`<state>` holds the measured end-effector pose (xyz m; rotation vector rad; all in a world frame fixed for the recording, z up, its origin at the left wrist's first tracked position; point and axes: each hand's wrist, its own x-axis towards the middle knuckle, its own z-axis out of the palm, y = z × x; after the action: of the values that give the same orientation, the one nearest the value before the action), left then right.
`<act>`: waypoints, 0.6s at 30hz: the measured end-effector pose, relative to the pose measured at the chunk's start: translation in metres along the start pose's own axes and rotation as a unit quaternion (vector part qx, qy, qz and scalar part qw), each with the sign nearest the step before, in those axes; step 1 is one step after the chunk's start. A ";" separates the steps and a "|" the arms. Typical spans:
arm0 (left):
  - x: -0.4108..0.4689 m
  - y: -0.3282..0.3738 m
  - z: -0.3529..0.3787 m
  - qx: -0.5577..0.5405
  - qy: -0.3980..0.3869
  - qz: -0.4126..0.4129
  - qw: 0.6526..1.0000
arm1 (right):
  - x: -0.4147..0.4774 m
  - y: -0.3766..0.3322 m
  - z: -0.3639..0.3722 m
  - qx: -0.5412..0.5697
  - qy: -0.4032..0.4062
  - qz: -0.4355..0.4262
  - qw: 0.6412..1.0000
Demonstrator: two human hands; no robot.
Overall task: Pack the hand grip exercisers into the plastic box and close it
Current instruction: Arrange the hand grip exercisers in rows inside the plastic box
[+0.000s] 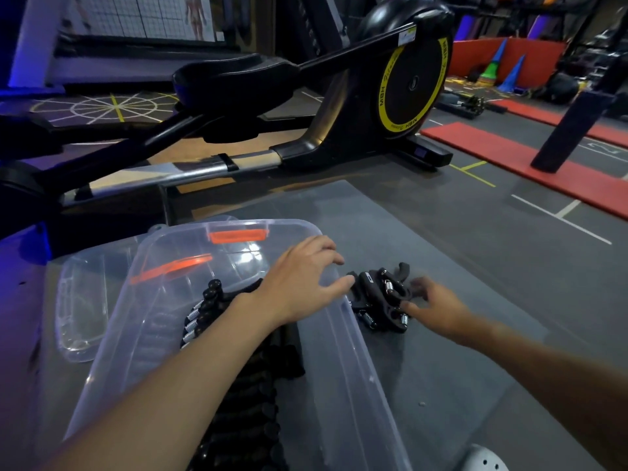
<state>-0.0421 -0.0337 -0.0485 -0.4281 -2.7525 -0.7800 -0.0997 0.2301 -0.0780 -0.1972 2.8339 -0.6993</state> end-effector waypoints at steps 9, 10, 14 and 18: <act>0.000 -0.002 0.001 0.020 0.011 0.008 1.000 | 0.028 0.046 0.054 0.140 -0.018 0.091 0.986; 0.000 -0.003 0.002 0.019 0.011 0.008 1.000 | 0.031 0.048 0.060 0.142 -0.013 0.090 0.986; 0.003 -0.004 0.002 0.022 0.002 0.008 1.000 | 0.038 0.048 0.071 0.155 0.006 0.087 0.984; 0.003 -0.004 0.002 0.013 0.001 0.004 1.000 | 0.043 0.046 0.075 0.176 0.014 0.071 0.982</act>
<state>-0.0469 -0.0353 -0.0512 -0.4332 -2.7546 -0.7423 -0.1271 0.2300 -0.1720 0.0735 2.6576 -1.1572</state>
